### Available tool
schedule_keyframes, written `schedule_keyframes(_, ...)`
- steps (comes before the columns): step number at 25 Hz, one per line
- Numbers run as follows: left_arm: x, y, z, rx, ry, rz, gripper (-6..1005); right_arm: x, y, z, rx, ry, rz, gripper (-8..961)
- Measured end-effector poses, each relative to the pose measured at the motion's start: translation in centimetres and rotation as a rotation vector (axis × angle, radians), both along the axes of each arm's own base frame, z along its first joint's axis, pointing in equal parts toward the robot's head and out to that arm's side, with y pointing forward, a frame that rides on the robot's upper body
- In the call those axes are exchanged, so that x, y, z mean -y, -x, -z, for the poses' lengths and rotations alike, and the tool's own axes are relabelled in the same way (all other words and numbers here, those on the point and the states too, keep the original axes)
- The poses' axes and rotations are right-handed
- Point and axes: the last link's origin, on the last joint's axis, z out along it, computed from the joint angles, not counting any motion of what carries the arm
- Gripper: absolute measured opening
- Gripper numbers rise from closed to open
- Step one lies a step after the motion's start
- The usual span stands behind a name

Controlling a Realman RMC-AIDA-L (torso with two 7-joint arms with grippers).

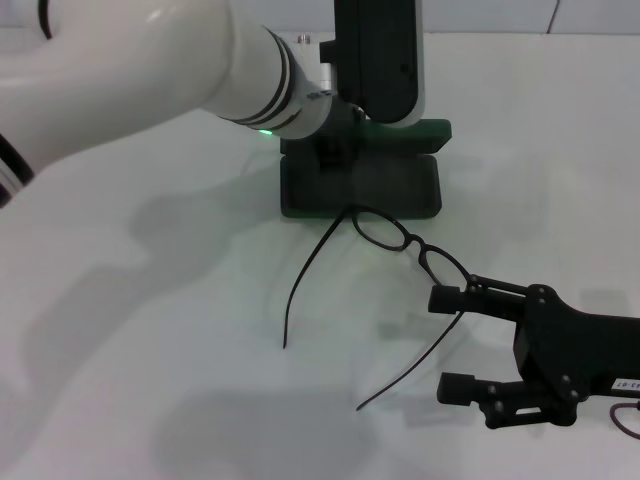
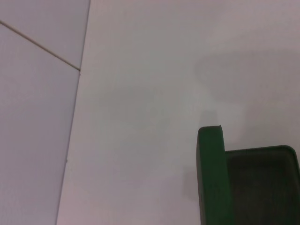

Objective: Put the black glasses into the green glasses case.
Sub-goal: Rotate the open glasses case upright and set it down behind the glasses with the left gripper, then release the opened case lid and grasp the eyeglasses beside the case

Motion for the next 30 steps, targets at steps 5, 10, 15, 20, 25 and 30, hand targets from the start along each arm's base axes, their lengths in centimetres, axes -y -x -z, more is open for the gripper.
schedule_keyframes(5, -0.3, 0.6, 0.3, -0.003, -0.01, -0.013, 209, -0.1, 0.0, 0.0, 0.002, -0.003, 0.003, 860)
schedule_keyframes(10, -0.4, 0.9, 0.5, -0.014, -0.003, -0.025, 211, -0.2, -0.2, -0.2, 0.005, -0.007, 0.009, 857)
schedule_keyframes(15, -0.2, 0.7, 0.9, -0.021, -0.012, -0.011, 212, -0.1, -0.5, -0.4, 0.005, -0.013, 0.019, 855)
schedule_keyframes(20, -0.2, 0.6, 1.1, -0.047, -0.032, 0.008, 341, 0.0, -0.6, -0.5, -0.001, -0.025, 0.029, 853)
schedule_keyframes(25, 0.1, -0.6, 0.4, 0.006, -0.053, 0.028, 404, -0.1, -0.8, -0.6, -0.002, -0.032, 0.036, 851)
schedule_keyframes(30, 2.6, -3.4, -2.4, 0.182, -0.1, 0.095, 403, -0.9, -1.2, -2.1, 0.007, -0.048, 0.044, 849)
